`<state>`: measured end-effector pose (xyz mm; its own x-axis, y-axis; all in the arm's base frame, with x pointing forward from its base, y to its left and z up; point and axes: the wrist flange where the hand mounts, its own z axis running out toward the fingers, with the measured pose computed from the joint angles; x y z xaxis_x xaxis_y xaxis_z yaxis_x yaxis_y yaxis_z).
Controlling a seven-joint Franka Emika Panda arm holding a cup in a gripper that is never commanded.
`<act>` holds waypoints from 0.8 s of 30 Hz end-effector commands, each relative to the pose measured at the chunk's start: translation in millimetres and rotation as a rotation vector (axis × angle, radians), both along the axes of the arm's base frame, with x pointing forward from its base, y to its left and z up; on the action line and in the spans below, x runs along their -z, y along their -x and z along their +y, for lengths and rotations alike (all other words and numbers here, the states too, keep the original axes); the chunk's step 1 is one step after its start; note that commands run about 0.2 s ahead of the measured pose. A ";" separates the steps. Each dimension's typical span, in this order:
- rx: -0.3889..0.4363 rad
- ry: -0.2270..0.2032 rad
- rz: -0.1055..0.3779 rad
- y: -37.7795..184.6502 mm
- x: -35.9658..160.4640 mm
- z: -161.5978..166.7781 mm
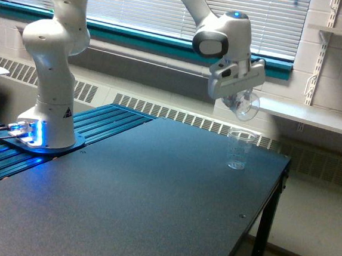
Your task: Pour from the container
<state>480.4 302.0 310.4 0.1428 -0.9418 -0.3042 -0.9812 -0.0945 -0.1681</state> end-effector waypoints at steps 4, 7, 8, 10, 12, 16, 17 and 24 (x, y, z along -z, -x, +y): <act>0.026 -0.019 -0.006 -7.1 3.4 7.7; 0.040 -0.037 -0.008 -11.9 -1.2 6.7; 0.045 -0.043 -0.008 -13.5 -2.8 6.0; 0.058 -0.058 -0.010 -17.4 -7.6 4.4; 0.072 -0.071 -0.012 -21.1 -12.0 1.6; 0.093 -0.087 -0.010 -26.0 -18.5 -2.2; 0.098 -0.091 -0.008 -27.0 -20.4 -3.1; 0.120 -0.133 0.004 -29.1 -29.5 -6.5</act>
